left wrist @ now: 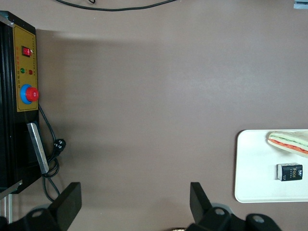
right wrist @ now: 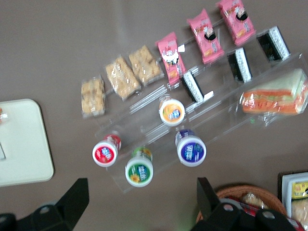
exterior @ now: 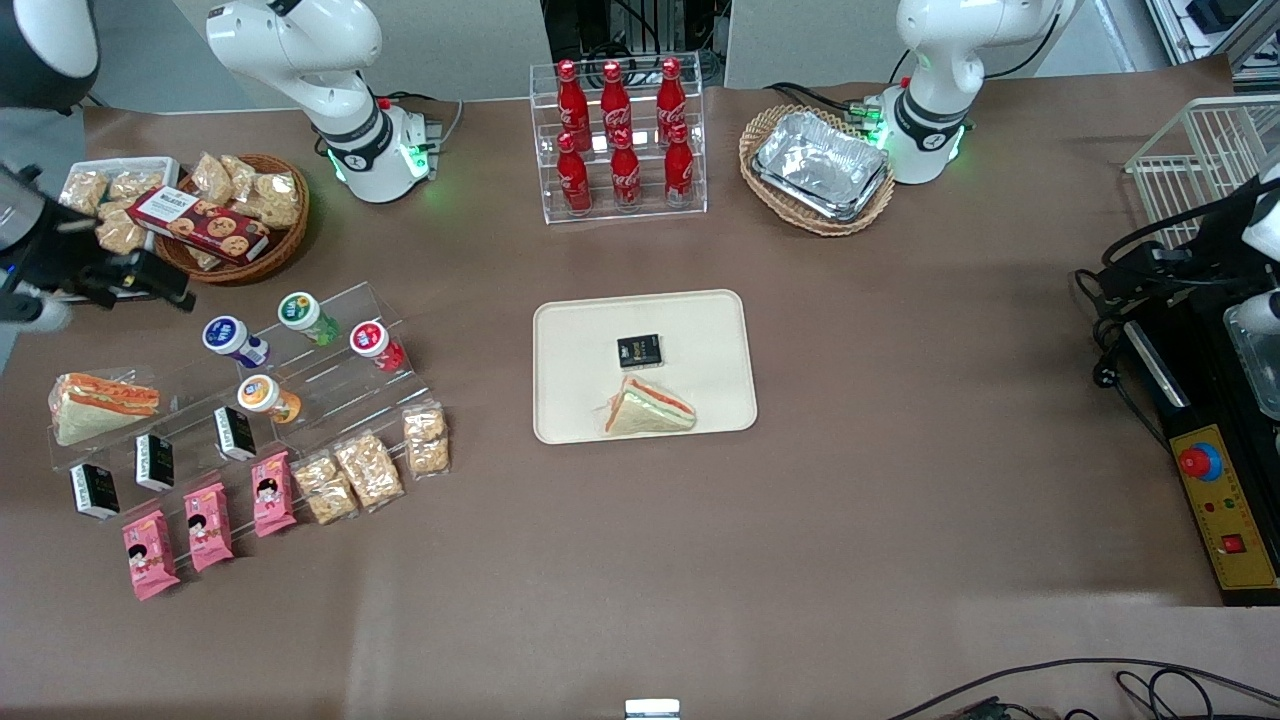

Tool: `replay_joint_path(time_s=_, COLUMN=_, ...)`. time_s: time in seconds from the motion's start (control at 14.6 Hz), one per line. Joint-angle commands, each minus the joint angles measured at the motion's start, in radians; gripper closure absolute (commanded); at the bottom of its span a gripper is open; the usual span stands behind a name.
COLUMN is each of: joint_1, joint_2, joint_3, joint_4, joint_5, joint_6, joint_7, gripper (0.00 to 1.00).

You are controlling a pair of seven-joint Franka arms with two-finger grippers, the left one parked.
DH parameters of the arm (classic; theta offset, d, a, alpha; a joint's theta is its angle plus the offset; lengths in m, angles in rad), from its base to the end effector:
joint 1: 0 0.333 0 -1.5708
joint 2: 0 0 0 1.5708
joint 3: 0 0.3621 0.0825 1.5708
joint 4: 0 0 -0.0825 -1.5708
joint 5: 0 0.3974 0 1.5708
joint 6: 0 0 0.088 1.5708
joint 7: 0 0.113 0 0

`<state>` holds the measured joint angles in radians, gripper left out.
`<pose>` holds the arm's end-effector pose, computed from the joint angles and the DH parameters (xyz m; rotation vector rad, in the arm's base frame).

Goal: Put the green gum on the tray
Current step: 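Move the right gripper over the snack rack toward the gum bottles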

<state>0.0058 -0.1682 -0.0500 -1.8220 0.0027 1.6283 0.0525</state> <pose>0.5082 -0.0244 0.6377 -3.1268 0.1503 0.0403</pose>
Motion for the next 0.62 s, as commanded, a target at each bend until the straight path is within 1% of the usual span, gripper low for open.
replay_joint_path(time_s=0.0, joint_1=0.0, joint_2=-0.189, joint_3=0.001, joint_4=-0.244, joint_5=0.017, joint_6=0.065, joint_7=0.001, gripper=0.0)
replay_joint_path(time_s=0.14, joint_1=0.008, joint_2=-0.231, joint_3=0.009, joint_4=-0.299, joint_5=0.016, joint_6=0.103, joint_7=0.039, gripper=0.0)
replay_joint_path(time_s=0.48, joint_1=0.01, joint_2=-0.215, joint_3=0.01, joint_4=-0.309, joint_5=0.019, joint_6=0.114, joint_7=0.046, gripper=0.0)
replay_joint_path(time_s=0.55, joint_1=0.01, joint_2=-0.214, joint_3=0.012, joint_4=-0.321, joint_5=0.028, joint_6=0.129, joint_7=0.046, gripper=0.0)
